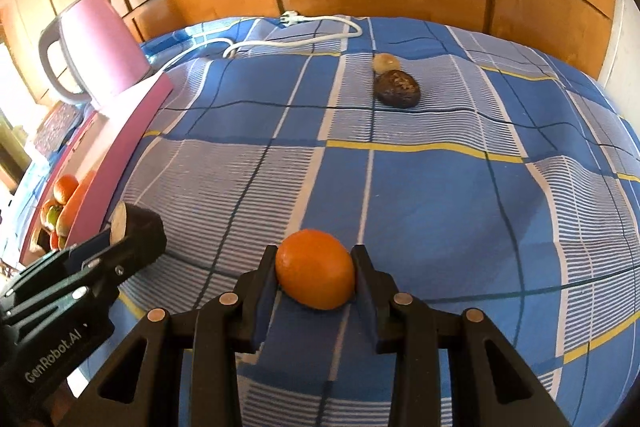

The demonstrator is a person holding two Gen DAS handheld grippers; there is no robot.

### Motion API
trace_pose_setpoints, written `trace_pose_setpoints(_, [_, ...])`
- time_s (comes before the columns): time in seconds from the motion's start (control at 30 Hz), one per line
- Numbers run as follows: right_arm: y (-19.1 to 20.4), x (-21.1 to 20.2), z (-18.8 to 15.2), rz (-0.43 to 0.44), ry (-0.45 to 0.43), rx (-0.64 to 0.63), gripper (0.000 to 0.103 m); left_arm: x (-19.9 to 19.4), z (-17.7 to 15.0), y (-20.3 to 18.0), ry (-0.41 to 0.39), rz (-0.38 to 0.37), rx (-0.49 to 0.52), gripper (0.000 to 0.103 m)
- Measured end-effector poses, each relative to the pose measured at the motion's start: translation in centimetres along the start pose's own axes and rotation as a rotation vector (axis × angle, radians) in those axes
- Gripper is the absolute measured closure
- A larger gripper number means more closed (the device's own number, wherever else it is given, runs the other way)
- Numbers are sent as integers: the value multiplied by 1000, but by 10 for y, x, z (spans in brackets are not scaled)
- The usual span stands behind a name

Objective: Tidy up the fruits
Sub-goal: 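Carry the eggplant slice and small orange over the tray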

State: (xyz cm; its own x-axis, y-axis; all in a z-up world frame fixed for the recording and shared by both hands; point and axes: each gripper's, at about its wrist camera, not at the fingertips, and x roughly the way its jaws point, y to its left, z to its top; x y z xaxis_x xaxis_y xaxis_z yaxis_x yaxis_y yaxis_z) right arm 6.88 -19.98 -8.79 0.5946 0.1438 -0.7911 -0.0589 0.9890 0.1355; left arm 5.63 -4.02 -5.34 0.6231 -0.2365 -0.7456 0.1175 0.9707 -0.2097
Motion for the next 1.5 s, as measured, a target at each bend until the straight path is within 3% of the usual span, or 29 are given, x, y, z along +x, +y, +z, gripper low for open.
trace_pose_setpoints(0.33, [12,4,-2,-35,21,-67,66,-12,0,6,-22,3,-20,67])
trace_pose_setpoints(0.77, [14,1,-3,-48,4,-59,67,-31,6,13,-76,5,-35,67])
trace_pose_setpoints(1.17, [46,-3,12,74,10,-84,67,-50,15,38,-128,44,-82,67])
trace_pose_setpoints(1.5, [88,-5,27,172,14,-143,67,-71,21,86,-177,99,-177,67])
